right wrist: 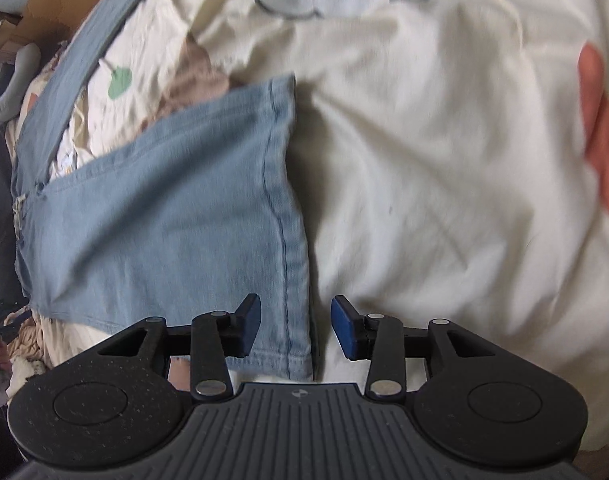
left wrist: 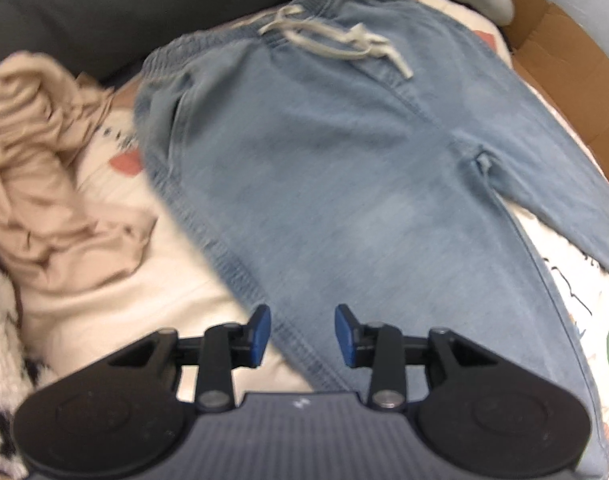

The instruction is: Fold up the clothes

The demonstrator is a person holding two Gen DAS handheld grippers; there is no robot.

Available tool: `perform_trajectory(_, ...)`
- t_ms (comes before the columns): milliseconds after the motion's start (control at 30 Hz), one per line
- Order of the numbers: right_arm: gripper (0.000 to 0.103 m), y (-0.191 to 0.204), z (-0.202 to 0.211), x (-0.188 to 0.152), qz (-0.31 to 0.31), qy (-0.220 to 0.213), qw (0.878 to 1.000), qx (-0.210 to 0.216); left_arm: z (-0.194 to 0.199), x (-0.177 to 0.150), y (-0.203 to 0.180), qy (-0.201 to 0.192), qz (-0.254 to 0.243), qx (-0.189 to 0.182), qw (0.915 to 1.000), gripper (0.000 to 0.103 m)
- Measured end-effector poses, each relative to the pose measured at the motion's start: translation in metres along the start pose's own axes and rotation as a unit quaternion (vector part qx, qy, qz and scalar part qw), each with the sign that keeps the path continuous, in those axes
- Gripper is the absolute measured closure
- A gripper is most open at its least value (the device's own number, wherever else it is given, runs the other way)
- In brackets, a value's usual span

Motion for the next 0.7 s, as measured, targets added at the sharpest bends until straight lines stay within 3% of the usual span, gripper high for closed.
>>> perform_trajectory(133, 0.057, -0.003, -0.014, -0.007, -0.01, 0.01, 1.0, -0.001, -0.005, -0.008, 0.002, 0.007, 0.004, 0.0, 1.0, 0.065)
perform_trajectory(300, 0.057, -0.002, -0.021, -0.008, -0.04, 0.023, 0.999, 0.027, -0.009, -0.014, 0.007, 0.013, 0.02, 0.0, 0.9997, 0.065)
perform_trajectory(533, 0.058, 0.008, -0.03, -0.009, -0.048, 0.035, 0.997, 0.041, -0.014, -0.02, 0.02, -0.001, 0.059, -0.006, 0.9983, 0.065)
perform_trajectory(567, 0.062, 0.009, -0.031, -0.009, -0.046, 0.034, 0.998, 0.038, -0.016, -0.021, 0.023, -0.003, 0.066, -0.007, 0.9978, 0.065)
perform_trajectory(633, 0.09, 0.01, -0.033, -0.008, -0.044, 0.032, 0.998, 0.03, -0.02, -0.022, 0.027, -0.009, 0.084, -0.012, 0.9964, 0.065)
perform_trajectory(700, 0.097, 0.002, -0.029, -0.004, -0.04, 0.035, 0.998, 0.026, -0.024, -0.022, 0.031, -0.019, 0.102, -0.021, 0.9944, 0.066)
Point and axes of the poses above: each gripper's, at about its wrist camera, not at the fingertips, and z roughly against the way its jaws point, y to its left, x to its top, the point moved 6 cm from there along -z, roughly the way its jaws point, and after that the axes turned 12 degrees about -z, right-handed, at the moved point
